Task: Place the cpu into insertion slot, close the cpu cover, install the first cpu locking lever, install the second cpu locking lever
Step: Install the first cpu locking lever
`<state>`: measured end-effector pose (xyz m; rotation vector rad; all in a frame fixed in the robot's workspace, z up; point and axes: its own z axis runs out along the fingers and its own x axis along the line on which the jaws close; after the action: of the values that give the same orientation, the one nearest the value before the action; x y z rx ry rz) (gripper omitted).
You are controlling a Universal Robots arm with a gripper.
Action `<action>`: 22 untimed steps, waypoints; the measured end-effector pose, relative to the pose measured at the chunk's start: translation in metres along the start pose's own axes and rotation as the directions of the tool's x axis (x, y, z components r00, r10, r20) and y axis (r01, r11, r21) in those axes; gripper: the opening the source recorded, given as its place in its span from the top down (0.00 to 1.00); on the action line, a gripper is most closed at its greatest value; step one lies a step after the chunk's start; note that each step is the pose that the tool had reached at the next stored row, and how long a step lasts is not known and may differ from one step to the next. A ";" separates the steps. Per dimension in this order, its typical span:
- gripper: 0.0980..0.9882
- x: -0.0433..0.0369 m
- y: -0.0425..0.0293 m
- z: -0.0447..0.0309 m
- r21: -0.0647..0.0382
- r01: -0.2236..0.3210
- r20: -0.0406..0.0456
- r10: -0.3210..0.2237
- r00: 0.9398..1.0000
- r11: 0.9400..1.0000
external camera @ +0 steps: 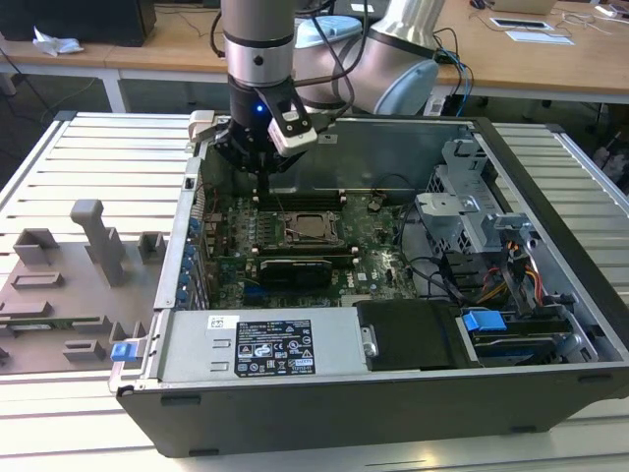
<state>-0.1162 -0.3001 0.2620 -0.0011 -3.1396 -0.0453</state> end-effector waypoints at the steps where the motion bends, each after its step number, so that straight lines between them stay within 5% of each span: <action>1: 0.99 0.0000 0.0023 0.0008 0.000 0.000 0.000 0.000 1.000 1.000; 7: 0.99 -0.0068 0.0108 0.0027 0.000 0.000 0.000 0.000 1.000 1.000; 13: 0.99 -0.0252 0.0115 0.0030 0.000 0.000 -0.001 0.000 1.000 1.000; 20: 0.99 -0.0555 0.0121 0.0040 0.000 0.000 -0.005 0.000 1.000 1.000; 22: 0.99 -0.0577 0.0121 0.0058 -0.003 0.000 -0.006 0.000 1.000 1.000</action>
<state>-0.0586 -0.2879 0.2565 -0.0014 -3.1335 -0.0500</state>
